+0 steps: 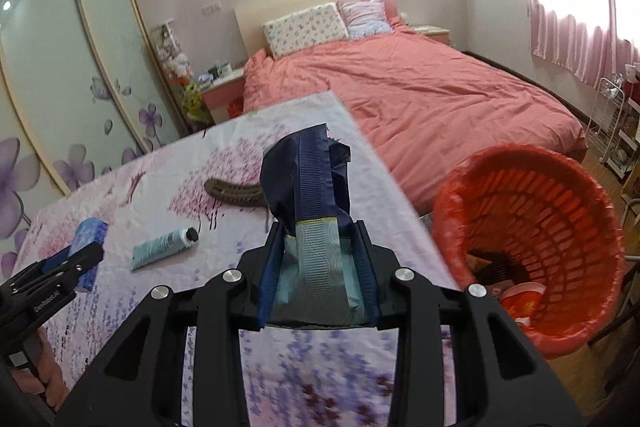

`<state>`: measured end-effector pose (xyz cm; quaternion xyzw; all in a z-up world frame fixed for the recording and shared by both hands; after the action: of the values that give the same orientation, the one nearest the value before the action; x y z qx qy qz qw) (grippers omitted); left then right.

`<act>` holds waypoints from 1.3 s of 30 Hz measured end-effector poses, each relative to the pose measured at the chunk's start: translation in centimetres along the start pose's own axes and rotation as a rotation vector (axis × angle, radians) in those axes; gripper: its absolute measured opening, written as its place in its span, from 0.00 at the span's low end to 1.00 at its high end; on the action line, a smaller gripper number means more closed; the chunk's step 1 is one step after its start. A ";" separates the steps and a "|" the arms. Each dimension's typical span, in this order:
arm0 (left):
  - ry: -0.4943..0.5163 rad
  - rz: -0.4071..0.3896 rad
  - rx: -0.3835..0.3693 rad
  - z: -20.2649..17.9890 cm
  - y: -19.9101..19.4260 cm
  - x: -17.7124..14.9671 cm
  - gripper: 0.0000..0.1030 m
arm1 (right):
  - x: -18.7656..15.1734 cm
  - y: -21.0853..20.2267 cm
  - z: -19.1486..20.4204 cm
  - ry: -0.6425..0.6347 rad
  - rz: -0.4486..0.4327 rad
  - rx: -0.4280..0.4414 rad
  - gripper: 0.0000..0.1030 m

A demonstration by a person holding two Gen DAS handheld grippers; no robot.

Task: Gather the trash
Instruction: 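Carry the blue wrapper and tissue pack over the orange basket and open both tools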

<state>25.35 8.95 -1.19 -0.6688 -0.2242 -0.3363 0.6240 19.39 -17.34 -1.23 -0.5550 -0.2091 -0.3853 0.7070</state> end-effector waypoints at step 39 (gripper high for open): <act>0.344 0.022 -0.472 -34.0 6.4 3.0 0.52 | 2.5 -2.8 -21.4 0.362 -0.109 -0.106 0.42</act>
<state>26.18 -25.70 -3.50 -0.7312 -0.0234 -0.4807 0.4835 15.94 -38.63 -4.00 -0.5008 -0.0876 -0.5269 0.6811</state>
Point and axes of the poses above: each gripper's, at about its wrist camera, not at the fingertips, and y roughly the way its jaws point, z to its left, x to its top, the point moved 2 cm from there along y, roughly the way its jaws point, and after that the axes turned 6 degrees about y, right-handed, at the moved point
